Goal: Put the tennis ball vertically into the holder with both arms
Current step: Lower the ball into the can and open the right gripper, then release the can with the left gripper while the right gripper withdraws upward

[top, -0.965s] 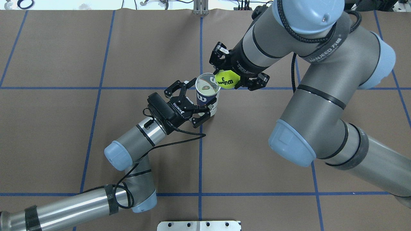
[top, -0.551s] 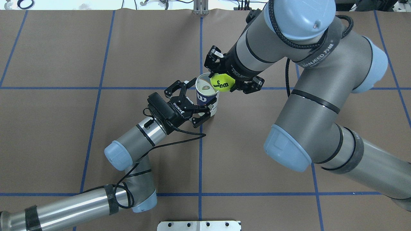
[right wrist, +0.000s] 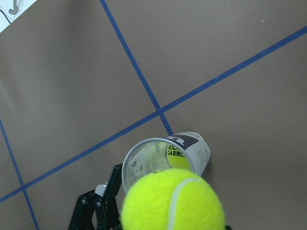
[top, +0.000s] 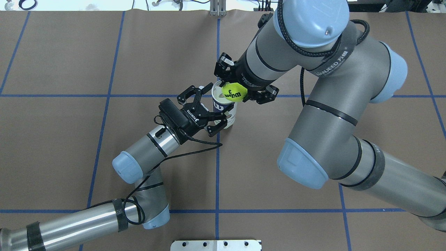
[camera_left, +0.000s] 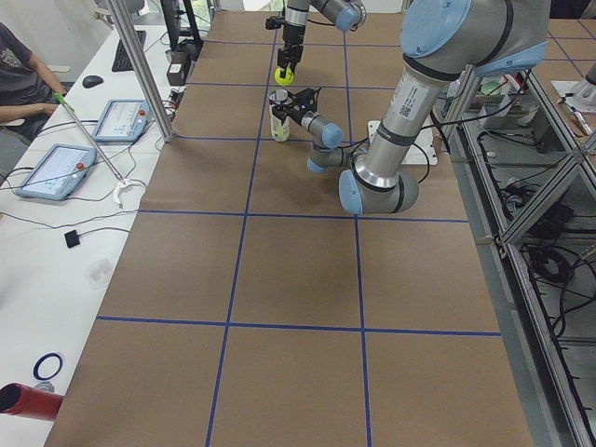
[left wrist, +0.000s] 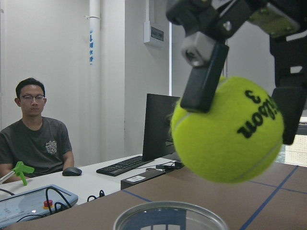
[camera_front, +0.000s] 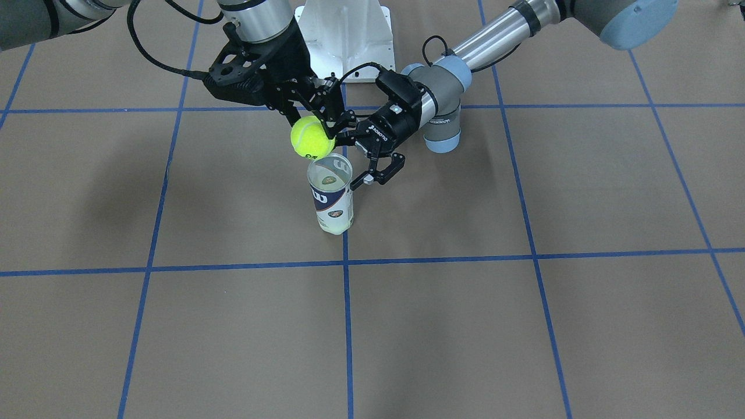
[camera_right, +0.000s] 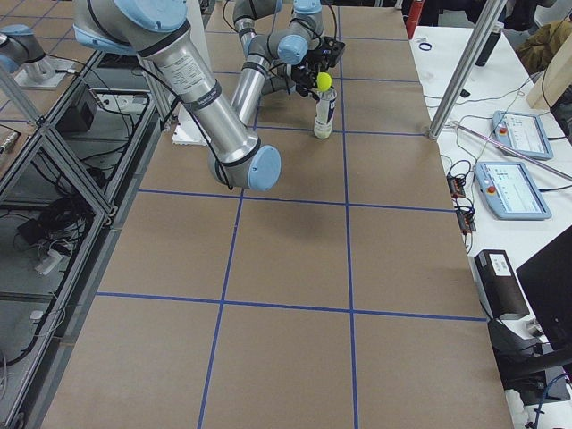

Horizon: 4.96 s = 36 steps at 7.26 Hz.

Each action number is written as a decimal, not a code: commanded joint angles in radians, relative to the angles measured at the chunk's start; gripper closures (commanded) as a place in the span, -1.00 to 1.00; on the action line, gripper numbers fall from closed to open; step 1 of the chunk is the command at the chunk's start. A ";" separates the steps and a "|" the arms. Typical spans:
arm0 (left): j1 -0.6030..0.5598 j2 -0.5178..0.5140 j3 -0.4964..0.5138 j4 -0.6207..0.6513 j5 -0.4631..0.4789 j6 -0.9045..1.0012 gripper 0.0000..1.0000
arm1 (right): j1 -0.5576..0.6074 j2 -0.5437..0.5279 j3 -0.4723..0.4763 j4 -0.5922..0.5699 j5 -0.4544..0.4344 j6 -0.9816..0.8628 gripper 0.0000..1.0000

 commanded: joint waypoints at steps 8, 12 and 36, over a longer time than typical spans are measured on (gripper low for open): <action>0.001 0.000 -0.001 0.000 0.000 0.000 -0.72 | -0.013 0.033 -0.092 0.048 -0.021 -0.007 0.76; 0.001 0.000 -0.001 0.000 0.000 0.000 -0.71 | -0.016 0.034 -0.094 0.048 -0.028 -0.005 -0.98; -0.492 0.384 -0.297 0.982 -0.234 -0.400 -0.81 | 0.329 -0.352 -0.111 0.051 0.068 -0.762 -0.98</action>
